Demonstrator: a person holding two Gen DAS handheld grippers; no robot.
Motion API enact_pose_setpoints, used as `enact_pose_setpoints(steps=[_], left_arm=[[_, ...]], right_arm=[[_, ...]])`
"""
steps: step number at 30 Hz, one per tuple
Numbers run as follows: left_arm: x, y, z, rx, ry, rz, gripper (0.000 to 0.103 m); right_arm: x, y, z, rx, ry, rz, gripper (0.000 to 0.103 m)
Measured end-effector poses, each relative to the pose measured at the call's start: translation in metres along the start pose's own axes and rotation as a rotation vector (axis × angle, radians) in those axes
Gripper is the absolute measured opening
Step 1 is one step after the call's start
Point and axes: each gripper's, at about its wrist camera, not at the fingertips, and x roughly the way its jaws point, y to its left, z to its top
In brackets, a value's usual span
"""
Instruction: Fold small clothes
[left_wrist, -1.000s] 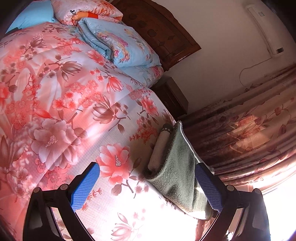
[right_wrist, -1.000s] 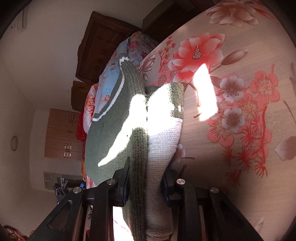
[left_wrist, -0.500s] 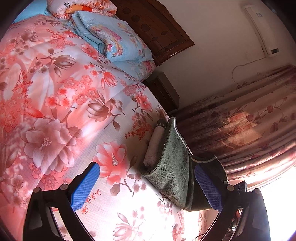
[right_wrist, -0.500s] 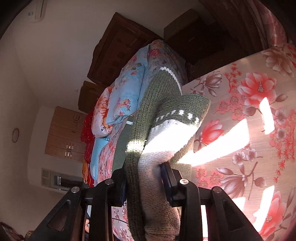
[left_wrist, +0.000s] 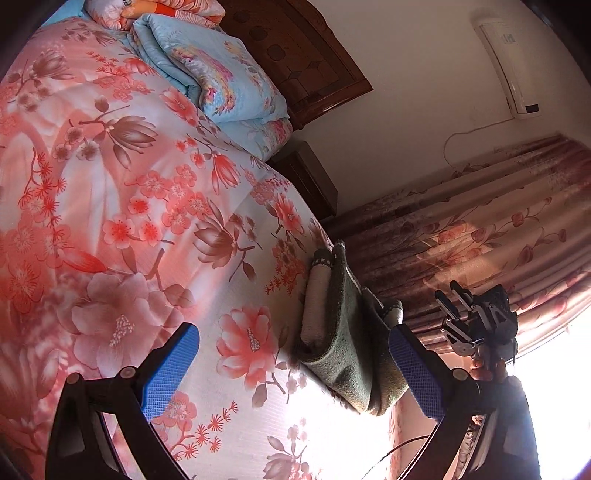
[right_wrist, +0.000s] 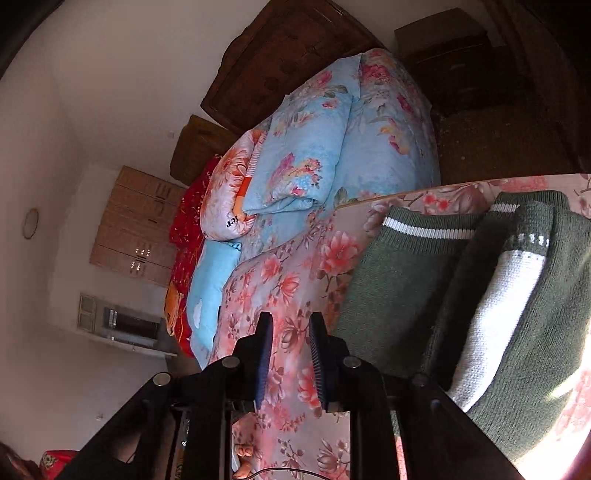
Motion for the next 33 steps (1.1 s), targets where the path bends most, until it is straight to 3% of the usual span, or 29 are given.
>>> enact_pose_setpoints(steps=[4, 7, 10, 14, 17, 20, 25, 28, 31, 33], left_arm=[[0.015, -0.026, -0.002, 0.037, 0.099, -0.073, 0.103], [0.043, -0.064, -0.012, 0.074, 0.226, -0.184, 0.103], [0.085, -0.101, -0.017, 0.074, 0.346, -0.251, 0.103], [0.163, -0.151, -0.030, 0.104, 0.612, -0.307, 0.103], [0.211, -0.183, -0.042, 0.224, 0.772, -0.182, 0.103], [0.240, -0.205, -0.046, 0.344, 0.806, -0.015, 0.103], [0.265, -0.253, -0.051, 0.442, 0.839, 0.006, 0.103], [0.291, -0.263, -0.071, 0.527, 0.904, 0.163, 0.103], [0.309, -0.246, -0.087, 0.514, 0.988, 0.319, 0.103], [0.311, -0.234, -0.084, 0.433, 1.004, 0.321, 0.103]], right_arm=[[-0.030, -0.021, -0.030, 0.068, -0.103, -0.057, 0.034], [-0.057, -0.043, -0.054, 0.123, -0.159, -0.097, 0.035], [-0.084, -0.069, -0.072, 0.211, -0.205, -0.051, 0.035], [-0.106, -0.084, -0.092, 0.237, -0.216, -0.009, 0.035], [-0.119, -0.092, -0.102, 0.237, -0.219, 0.056, 0.035], [-0.128, -0.098, -0.110, 0.223, -0.218, 0.091, 0.035], [-0.133, -0.118, -0.119, 0.252, -0.205, 0.161, 0.035], [-0.140, -0.128, -0.121, 0.266, -0.215, 0.180, 0.035], [-0.153, -0.135, -0.121, 0.260, -0.245, 0.193, 0.035], [-0.161, -0.140, -0.123, 0.264, -0.270, 0.205, 0.035]])
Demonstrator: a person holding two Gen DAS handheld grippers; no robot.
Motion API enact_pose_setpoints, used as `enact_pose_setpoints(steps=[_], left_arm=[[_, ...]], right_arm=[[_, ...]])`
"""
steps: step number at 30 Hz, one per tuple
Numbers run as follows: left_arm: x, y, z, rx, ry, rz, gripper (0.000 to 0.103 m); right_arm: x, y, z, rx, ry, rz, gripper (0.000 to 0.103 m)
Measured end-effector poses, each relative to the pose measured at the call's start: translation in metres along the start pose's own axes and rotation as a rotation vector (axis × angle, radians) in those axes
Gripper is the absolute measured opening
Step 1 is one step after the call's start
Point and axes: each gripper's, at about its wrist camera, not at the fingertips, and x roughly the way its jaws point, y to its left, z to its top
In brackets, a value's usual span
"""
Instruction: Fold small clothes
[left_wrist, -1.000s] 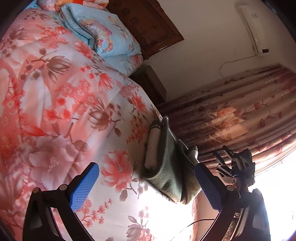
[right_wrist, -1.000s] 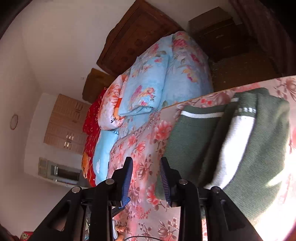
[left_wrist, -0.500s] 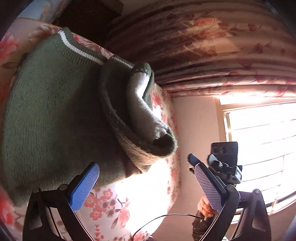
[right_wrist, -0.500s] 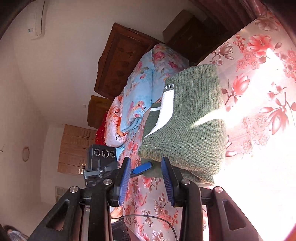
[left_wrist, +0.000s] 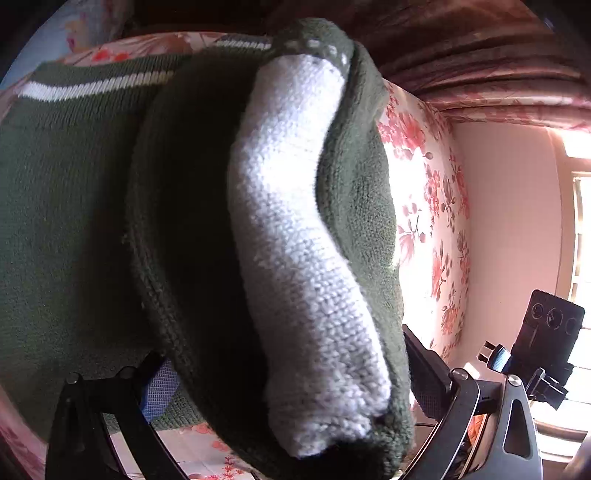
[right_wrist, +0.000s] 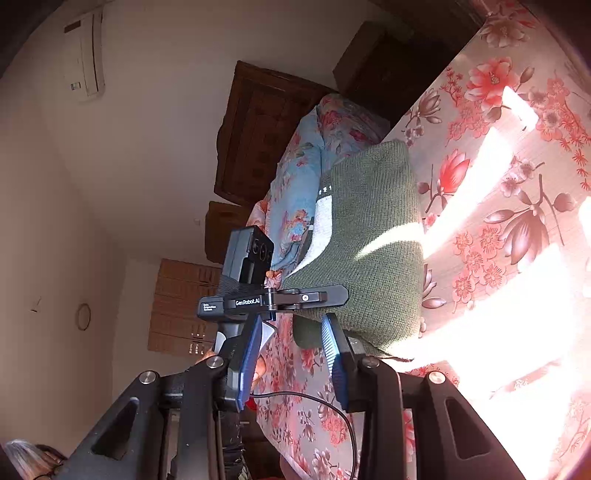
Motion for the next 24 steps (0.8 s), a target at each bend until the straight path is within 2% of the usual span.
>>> enact_pose_setpoints(steps=[3, 7, 11, 14, 20, 22, 24], left_arm=[[-0.007, 0.004, 0.002, 0.006, -0.046, -0.062, 0.103], [-0.010, 0.001, 0.012, 0.000, -0.093, -0.079, 0.103], [-0.011, -0.004, 0.006, 0.096, -0.103, -0.023, 0.103], [-0.013, 0.003, 0.005, 0.098, -0.097, -0.021, 0.103], [-0.021, 0.031, 0.013, 0.017, -0.081, -0.156, 0.103], [-0.026, 0.039, 0.013, 0.005, -0.089, -0.168, 0.103], [-0.028, 0.043, 0.012, 0.005, -0.066, -0.174, 0.103]], right_arm=[[-0.008, -0.007, 0.000, 0.013, -0.022, 0.022, 0.036], [-0.005, -0.008, 0.003, 0.007, -0.022, -0.009, 0.037], [-0.003, -0.008, 0.003, 0.023, -0.014, 0.030, 0.037], [-0.002, -0.009, 0.003, 0.025, -0.019, 0.022, 0.039], [0.004, -0.015, 0.001, 0.046, 0.012, 0.034, 0.039], [0.004, -0.017, -0.002, 0.050, 0.017, 0.040, 0.039], [0.007, -0.017, -0.003, 0.050, 0.023, 0.043, 0.039]])
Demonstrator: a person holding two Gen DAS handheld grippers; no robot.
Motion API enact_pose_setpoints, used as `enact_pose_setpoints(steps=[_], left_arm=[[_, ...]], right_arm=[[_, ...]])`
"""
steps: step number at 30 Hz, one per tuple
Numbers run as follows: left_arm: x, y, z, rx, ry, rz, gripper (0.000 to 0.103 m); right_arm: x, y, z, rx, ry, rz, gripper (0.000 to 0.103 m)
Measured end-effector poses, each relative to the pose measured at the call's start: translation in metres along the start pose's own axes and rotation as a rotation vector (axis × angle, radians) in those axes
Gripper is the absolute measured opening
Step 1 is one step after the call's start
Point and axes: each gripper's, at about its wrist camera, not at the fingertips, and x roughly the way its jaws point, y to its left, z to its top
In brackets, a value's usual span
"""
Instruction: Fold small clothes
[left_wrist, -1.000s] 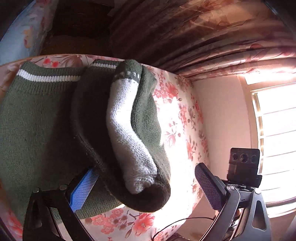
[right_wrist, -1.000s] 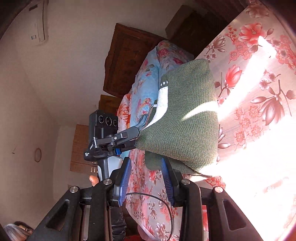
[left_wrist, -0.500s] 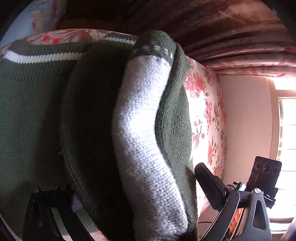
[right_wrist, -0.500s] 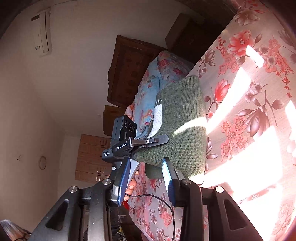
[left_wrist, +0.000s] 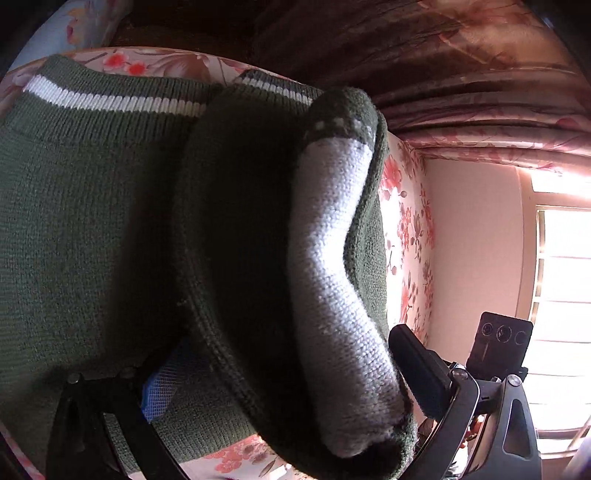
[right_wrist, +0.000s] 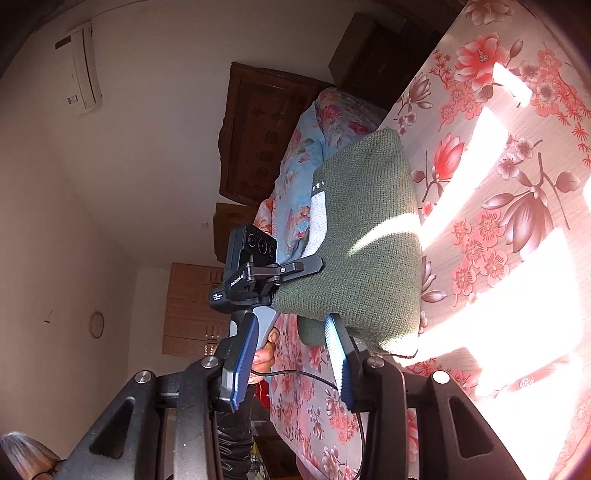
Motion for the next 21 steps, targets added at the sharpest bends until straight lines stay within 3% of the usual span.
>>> enact_pose_setpoints(steps=[17, 18, 19, 21], left_arm=[[-0.036, 0.010, -0.020, 0.049, -0.123, 0.065, 0.103], [-0.038, 0.011, -0.020, 0.042, -0.140, 0.056, 0.067], [-0.040, 0.011, -0.021, 0.045, -0.155, 0.053, 0.070], [-0.050, 0.014, -0.025, 0.061, -0.175, 0.054, 0.064]], right_arm=[[0.013, 0.001, 0.000, 0.011, -0.003, 0.014, 0.040], [0.012, 0.001, 0.001, 0.011, -0.004, 0.013, 0.040], [0.012, 0.001, 0.002, 0.011, -0.005, 0.013, 0.040], [0.012, 0.000, 0.002, 0.016, -0.002, 0.011, 0.040]])
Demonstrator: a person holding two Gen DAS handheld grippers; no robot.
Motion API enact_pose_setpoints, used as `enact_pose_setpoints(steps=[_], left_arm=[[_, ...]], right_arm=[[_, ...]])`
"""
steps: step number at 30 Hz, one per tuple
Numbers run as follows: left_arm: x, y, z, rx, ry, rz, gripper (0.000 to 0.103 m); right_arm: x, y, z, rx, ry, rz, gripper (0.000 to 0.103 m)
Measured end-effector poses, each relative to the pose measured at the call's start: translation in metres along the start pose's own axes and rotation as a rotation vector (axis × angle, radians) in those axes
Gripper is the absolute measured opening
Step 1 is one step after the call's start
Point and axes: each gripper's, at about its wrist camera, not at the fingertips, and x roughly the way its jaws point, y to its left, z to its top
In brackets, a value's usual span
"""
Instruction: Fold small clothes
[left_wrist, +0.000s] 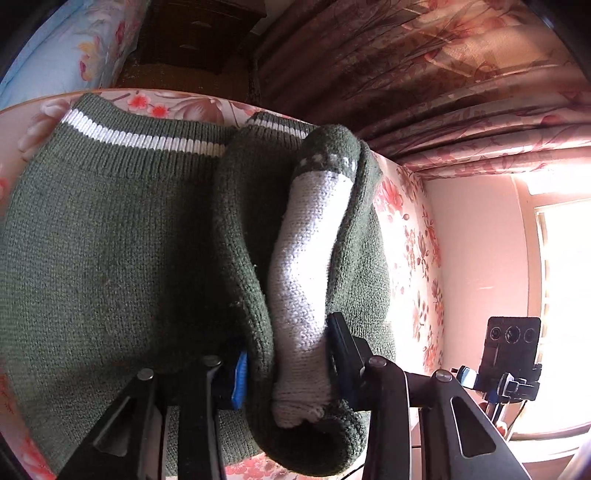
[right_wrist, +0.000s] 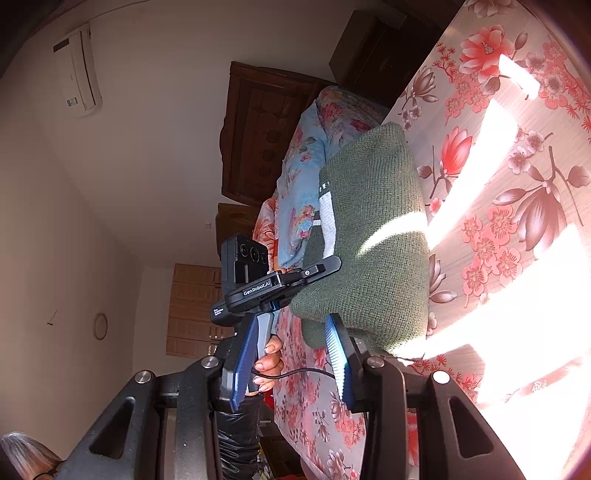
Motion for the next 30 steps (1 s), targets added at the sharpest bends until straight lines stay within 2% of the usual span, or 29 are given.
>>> enact_pose_setpoints(steps=[1, 2, 3, 5, 6, 7, 9, 12, 15, 18, 20, 22, 23, 25, 27, 30], left_arm=[[0.002, -0.003, 0.000, -0.002, -0.009, 0.001, 0.058], [0.001, -0.003, -0.002, -0.004, -0.020, -0.008, 0.023], [-0.003, -0.002, -0.003, -0.001, -0.033, -0.018, 0.000], [-0.008, -0.001, -0.009, 0.008, -0.056, -0.053, 0.000], [-0.011, 0.001, -0.011, 0.004, -0.067, -0.097, 0.000], [-0.013, 0.004, -0.015, -0.001, -0.067, -0.148, 0.000], [-0.009, 0.001, -0.023, 0.001, -0.039, -0.196, 0.000], [-0.005, 0.001, -0.026, 0.015, -0.025, -0.189, 0.000], [0.000, -0.007, -0.015, 0.043, -0.016, -0.162, 0.000], [0.004, -0.021, -0.008, 0.090, -0.029, -0.095, 0.000], [0.002, -0.019, -0.002, 0.115, -0.042, -0.051, 0.000], [0.004, -0.020, -0.001, 0.130, -0.047, -0.046, 0.000], [-0.005, -0.006, -0.008, 0.149, -0.051, -0.034, 0.000], [0.002, -0.014, -0.011, 0.187, -0.061, -0.013, 0.000], [0.002, -0.017, -0.011, 0.187, -0.077, -0.028, 0.000], [-0.014, -0.005, -0.016, 0.162, -0.141, -0.130, 0.000]], right_arm=[[0.000, 0.000, 0.000, 0.003, 0.002, 0.002, 0.040], [0.000, 0.000, 0.000, 0.001, 0.004, 0.001, 0.040], [0.000, 0.001, 0.000, -0.003, 0.002, -0.002, 0.040], [0.001, 0.003, 0.000, -0.011, -0.002, -0.004, 0.040], [0.001, 0.004, 0.001, -0.016, -0.004, -0.011, 0.040], [0.002, 0.006, 0.001, -0.021, -0.009, -0.020, 0.040], [0.005, 0.008, 0.003, -0.036, -0.010, -0.045, 0.040], [0.014, 0.010, 0.014, -0.083, -0.028, -0.139, 0.040], [0.032, 0.010, 0.028, -0.116, -0.027, -0.231, 0.040], [0.044, 0.000, 0.033, -0.048, -0.005, -0.184, 0.040], [0.046, 0.004, 0.033, -0.072, -0.017, -0.189, 0.040], [0.044, 0.008, 0.032, -0.085, -0.018, -0.179, 0.040], [0.044, 0.009, 0.032, -0.084, -0.015, -0.170, 0.040], [0.043, 0.009, 0.030, -0.089, -0.015, -0.175, 0.040], [0.045, 0.009, 0.032, -0.102, -0.008, -0.210, 0.040], [0.050, 0.006, 0.034, -0.115, -0.017, -0.239, 0.040]])
